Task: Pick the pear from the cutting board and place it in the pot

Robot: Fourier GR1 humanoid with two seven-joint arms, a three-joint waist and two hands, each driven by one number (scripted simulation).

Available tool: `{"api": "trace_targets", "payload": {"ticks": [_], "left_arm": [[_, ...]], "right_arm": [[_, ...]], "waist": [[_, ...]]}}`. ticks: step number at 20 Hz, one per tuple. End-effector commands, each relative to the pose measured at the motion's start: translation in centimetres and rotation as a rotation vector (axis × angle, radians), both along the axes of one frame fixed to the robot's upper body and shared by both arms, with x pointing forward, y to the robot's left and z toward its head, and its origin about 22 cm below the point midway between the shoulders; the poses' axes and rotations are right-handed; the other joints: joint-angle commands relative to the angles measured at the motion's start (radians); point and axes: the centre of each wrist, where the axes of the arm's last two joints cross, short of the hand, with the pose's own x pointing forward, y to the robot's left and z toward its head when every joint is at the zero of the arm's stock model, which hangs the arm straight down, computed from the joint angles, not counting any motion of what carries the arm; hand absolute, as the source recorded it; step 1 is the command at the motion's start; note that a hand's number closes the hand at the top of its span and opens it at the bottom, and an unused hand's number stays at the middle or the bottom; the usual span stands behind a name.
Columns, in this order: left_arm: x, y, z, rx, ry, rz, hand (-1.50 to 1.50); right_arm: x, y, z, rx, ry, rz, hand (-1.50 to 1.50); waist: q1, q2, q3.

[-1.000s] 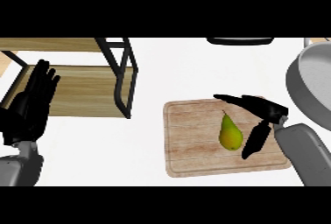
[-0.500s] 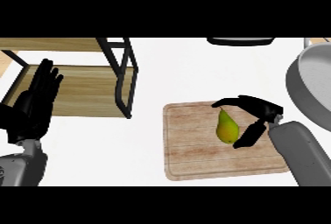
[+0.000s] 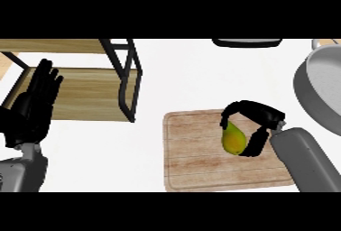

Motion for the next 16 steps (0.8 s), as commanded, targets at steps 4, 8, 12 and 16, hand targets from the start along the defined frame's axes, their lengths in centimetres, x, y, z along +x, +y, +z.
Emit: {"api": "trace_targets", "payload": {"ticks": [4, 8, 12, 16], "left_arm": [[0.8, -1.9, -0.2, -0.002, 0.017, -0.007, 0.00], [-0.5, 1.3, -0.4, 0.008, 0.011, 0.041, 0.00], [-0.1, 0.6, -0.7, -0.001, 0.022, 0.041, 0.00], [-0.6, 1.6, 0.3, 0.002, 0.004, 0.040, 0.00]], "right_arm": [[0.0, 0.3, -1.0, -0.003, 0.004, 0.009, 1.50], [-5.1, 1.1, 1.4, -0.156, -0.183, -0.077, 1.50], [-10.2, 2.4, 3.2, -0.211, -0.286, -0.135, 1.50], [-13.5, 1.9, 6.4, -0.112, -0.412, -0.287, 1.50]], "waist": [[-0.003, 0.007, 0.005], [-0.033, -0.003, 0.003], [-0.053, -0.005, 0.002], [-0.047, -0.004, 0.004]]}}
